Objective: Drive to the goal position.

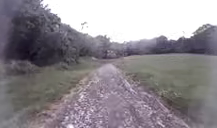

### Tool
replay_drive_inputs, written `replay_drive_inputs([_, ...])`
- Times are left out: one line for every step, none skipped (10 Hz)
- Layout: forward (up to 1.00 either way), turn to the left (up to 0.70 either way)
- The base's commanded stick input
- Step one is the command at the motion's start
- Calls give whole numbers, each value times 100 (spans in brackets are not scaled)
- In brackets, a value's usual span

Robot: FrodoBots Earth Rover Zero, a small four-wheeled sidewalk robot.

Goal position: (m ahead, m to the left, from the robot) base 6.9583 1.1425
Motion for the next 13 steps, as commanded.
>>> replay_drive_inputs([85, 0])
replay_drive_inputs([85, 0])
replay_drive_inputs([85, 0])
replay_drive_inputs([85, 0])
replay_drive_inputs([85, 0])
replay_drive_inputs([85, 0])
replay_drive_inputs([85, 0])
replay_drive_inputs([85, 0])
replay_drive_inputs([85, 0])
replay_drive_inputs([85, 0])
replay_drive_inputs([85, 0])
replay_drive_inputs([85, 0])
replay_drive_inputs([85, 0])
